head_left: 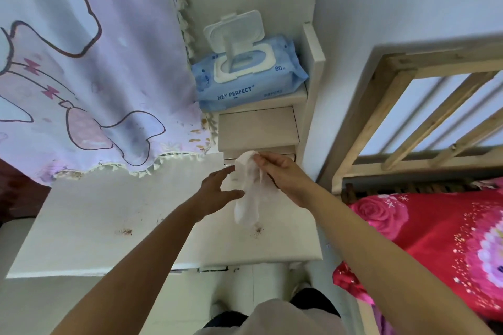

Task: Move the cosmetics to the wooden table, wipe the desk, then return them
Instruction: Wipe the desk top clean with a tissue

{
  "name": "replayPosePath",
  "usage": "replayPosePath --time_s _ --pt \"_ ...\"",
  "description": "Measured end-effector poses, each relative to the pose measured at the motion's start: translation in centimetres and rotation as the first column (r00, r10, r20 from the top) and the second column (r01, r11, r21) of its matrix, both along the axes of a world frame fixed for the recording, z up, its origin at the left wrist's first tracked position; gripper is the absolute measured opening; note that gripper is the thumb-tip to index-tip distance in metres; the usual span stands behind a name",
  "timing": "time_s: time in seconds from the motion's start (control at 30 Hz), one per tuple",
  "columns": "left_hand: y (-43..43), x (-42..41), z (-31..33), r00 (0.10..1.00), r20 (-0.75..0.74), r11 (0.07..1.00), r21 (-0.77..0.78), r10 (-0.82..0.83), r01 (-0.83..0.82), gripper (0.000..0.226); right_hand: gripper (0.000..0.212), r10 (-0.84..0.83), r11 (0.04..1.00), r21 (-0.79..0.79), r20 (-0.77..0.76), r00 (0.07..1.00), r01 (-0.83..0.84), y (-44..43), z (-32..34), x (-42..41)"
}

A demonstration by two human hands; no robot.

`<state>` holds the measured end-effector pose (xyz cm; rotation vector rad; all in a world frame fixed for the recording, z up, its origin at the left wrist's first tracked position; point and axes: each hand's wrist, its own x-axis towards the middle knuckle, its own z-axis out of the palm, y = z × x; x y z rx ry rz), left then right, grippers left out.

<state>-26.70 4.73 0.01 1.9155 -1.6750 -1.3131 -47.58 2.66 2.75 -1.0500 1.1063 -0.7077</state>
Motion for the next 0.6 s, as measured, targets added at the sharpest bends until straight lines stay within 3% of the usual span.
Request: replayPosePath --time_s 0.07,0.13,0.2,0.3,0.5,0.6 --pt "0.0 0.4 0.6 0.992 -0.127 0.998 0.057 -0.016 0.023 0.034 0.028 -0.014 0.999 -0.036 -0.042 0.999 0.012 0.2 0.6 0.2" --pt "0.2 1.0 0.9 0.984 -0.179 1.0 -0.006 -0.011 0.01 0.01 0.028 -0.072 0.994 -0.096 -0.152 0.986 0.058 0.3 1.0 0.3" --pt "0.5 2.0 1.3 0.976 -0.218 0.997 -0.077 0.007 -0.024 0.014 0.023 -0.201 0.974 -0.162 -0.27 0.942 0.161 0.6 0.9 0.6" --pt "0.6 3.7 1.2 0.956 -0.294 0.995 -0.092 0.007 -0.036 0.014 0.015 -0.286 0.955 -0.17 -0.327 0.901 0.242 1.4 0.2 0.8" --pt "0.7 4.4 -0.6 0.933 -0.351 0.996 -0.068 -0.077 0.057 0.01 0.032 -0.358 0.929 0.009 -0.242 0.902 0.371 5.4 -2.1 1.4" --pt "1.0 3.9 -2.4 0.922 -0.379 0.996 -0.004 -0.08 0.085 0.011 0.041 -0.313 0.934 0.103 -0.232 0.921 0.343 7.2 -3.1 0.8"
